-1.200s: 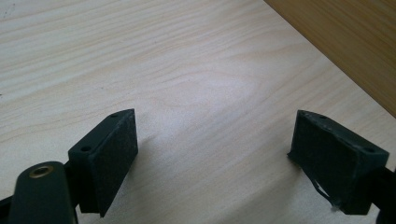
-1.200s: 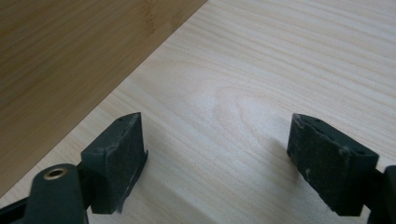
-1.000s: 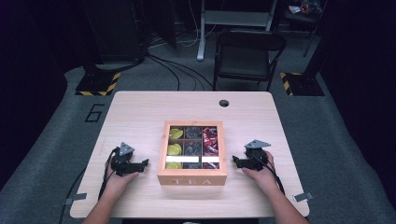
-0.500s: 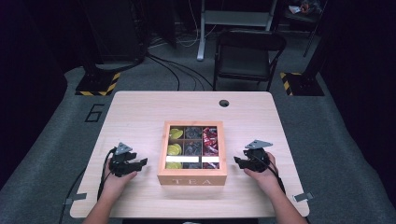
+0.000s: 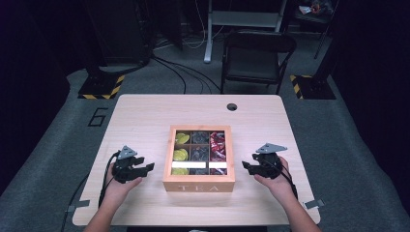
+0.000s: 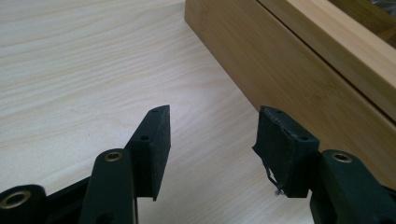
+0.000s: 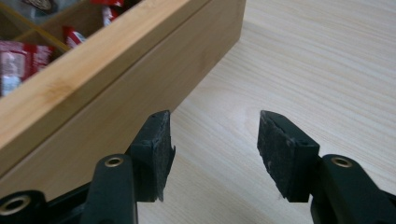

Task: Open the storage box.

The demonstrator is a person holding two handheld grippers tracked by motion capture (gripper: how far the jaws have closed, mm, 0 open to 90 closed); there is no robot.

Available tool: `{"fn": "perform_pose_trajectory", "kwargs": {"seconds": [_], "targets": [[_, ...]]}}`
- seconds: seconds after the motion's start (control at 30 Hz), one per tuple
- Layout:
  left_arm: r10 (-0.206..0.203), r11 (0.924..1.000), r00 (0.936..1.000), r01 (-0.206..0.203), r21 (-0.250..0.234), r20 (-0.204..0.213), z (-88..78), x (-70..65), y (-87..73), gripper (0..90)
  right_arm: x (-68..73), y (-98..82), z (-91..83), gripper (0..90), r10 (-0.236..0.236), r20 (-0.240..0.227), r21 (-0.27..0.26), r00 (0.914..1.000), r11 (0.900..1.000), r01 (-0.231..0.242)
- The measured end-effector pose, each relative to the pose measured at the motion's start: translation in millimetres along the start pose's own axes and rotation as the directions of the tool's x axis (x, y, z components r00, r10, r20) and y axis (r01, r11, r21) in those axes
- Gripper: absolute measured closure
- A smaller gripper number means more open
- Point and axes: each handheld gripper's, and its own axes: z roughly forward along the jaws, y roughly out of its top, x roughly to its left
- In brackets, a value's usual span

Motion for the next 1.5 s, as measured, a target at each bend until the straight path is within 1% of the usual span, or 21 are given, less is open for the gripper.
{"fn": "perform_pose_trajectory", "kwargs": {"seconds": [0.1, 0.2, 0.27, 0.3, 0.43, 0.5, 0.53, 0.67, 0.7, 0.77, 0.83, 0.93, 0.97, 1.0, 1.07, 1.2, 1.27, 1.37, 1.43, 1.47, 1.5], "targets": [[0.006, 0.9999, 0.9999, -0.006, -0.012, 0.01, -2.9, -2.5, 3.4, 46.3, 3.4, 2.5, -3.6, 43.9, -0.013, -0.013, -0.004, 0.9998, 1.0, 0.013], [0.009, 0.9995, 0.9997, -0.008, -0.031, 0.025, -5.6, -5.4, 6.7, 49.6, 7.6, 4.0, -6.5, 43.5, -0.04, -0.009, -0.008, 0.9992, 0.999, 0.04], [0.015, 0.9991, 0.9996, -0.014, -0.04, 0.026, -7.2, -7.7, 8.6, 51.5, 9.8, 4.9, -9.0, 43.4, -0.044, -0.009, -0.007, 0.999, 0.999, 0.044], [0.029, 0.9987, 0.9993, -0.028, -0.044, 0.024, -9.4, -10.2, 10.9, 51.8, 11.1, 6.0, -11.1, 43.2, -0.051, -0.015, -0.019, 0.9986, 0.999, 0.051], [0.044, 0.9983, 0.9987, -0.043, -0.039, 0.024, -12.0, -14.4, 14.2, 51.1, 14.5, 7.1, -15.1, 43.3, -0.061, -0.018, -0.025, 0.998, 0.998, 0.06], [0.053, 0.9979, 0.9984, -0.052, -0.038, 0.02, -13.3, -18.1, 15.7, 49.3, 16.6, 7.9, -17.5, 43.3, -0.062, -0.021, -0.029, 0.9979, 0.998, 0.061], [0.058, 0.998, 0.998, -0.057, -0.028, 0.025, -14.6, -19.1, 16.6, 47.8, 17.0, 8.3, -18.4, 43.3, -0.071, -0.024, -0.03, 0.9972, 0.997, 0.07], [0.059, 0.9977, 0.9978, -0.058, -0.037, 0.031, -16.7, -25.7, 16.5, 46.0, 20.2, 9.0, -21.7, 43.4, -0.068, -0.035, -0.038, 0.9971, 0.997, 0.066], [0.058, 0.9979, 0.9975, -0.057, -0.032, 0.04, -17.8, -26.8, 16.6, 45.8, 21.3, 9.1, -23.1, 43.6, -0.064, -0.042, -0.033, 0.9971, 0.997, 0.063], [0.063, 0.9978, 0.9964, -0.062, -0.025, 0.057, -19.3, -29.4, 16.3, 45.8, 24.1, 8.4, -25.1, 43.7, -0.071, -0.054, -0.039, 0.996, 0.997, 0.069], [0.071, 0.9973, 0.9959, -0.07, -0.022, 0.057, -21.0, -31.2, 16.5, 45.8, 25.7, 7.8, -26.2, 43.7, -0.079, -0.057, -0.038, 0.9953, 0.996, 0.077], [0.066, 0.9975, 0.9957, -0.065, -0.028, 0.064, -23.5, -33.1, 16.9, 45.8, 27.2, 7.2, -27.3, 43.6, -0.084, -0.06, -0.039, 0.9947, 0.996, 0.081], [0.072, 0.997, 0.9955, -0.07, -0.034, 0.061, -24.0, -33.6, 16.9, 45.8, 28.5, 6.9, -27.9, 43.6, -0.074, -0.066, -0.039, 0.9951, 0.997, 0.072], [0.075, 0.9969, 0.9951, -0.074, -0.029, 0.065, -25.4, -34.3, 17.3, 45.8, 28.6, 6.9, -28.2, 43.5, -0.082, -0.069, -0.042, 0.9942, 0.996, 0.079], [0.091, 0.9956, 0.9936, -0.089, -0.031, 0.067, -26.8, -36.1, 17.5, 46.0, 30.5, 7.0, -29.9, 43.5, -0.077, -0.077, -0.042, 0.9941, 0.996, 0.073], [0.103, 0.9944, 0.9914, -0.101, -0.031, 0.081, -28.9, -40.2, 17.8, 46.2, 32.8, 7.8, -32.2, 43.9, -0.084, -0.085, -0.056, 0.9928, 0.995, 0.08], [0.104, 0.9943, 0.9907, -0.102, -0.033, 0.088, -29.2, -41.8, 17.7, 46.5, 35.4, 8.2, -34.0, 44.5, -0.08, -0.091, -0.054, 0.9927, 0.996, 0.075], [0.11, 0.9937, 0.9893, -0.108, -0.031, 0.095, -29.8, -43.8, 17.0, 47.5, 39.2, 8.2, -36.3, 46.0, -0.095, -0.101, -0.056, 0.9903, 0.994, 0.089], [0.111, 0.9935, 0.9887, -0.108, -0.036, 0.101, -30.6, -44.9, 16.3, 48.5, 40.2, 8.0, -37.0, 46.0, -0.093, -0.102, -0.056, 0.9905, 0.995, 0.087], [0.113, 0.9932, 0.9881, -0.109, -0.04, 0.104, -31.1, -45.1, 16.1, 49.4, 41.0, 7.6, -38.0, 46.7, -0.106, -0.107, -0.059, 0.9886, 0.993, 0.1], [0.113, 0.993, 0.9877, -0.109, -0.046, 0.108, -32.0, -46.3, 15.2, 49.7, 43.7, 6.5, -39.7, 47.0, -0.102, -0.119, -0.063, 0.9876, 0.993, 0.095]]}}
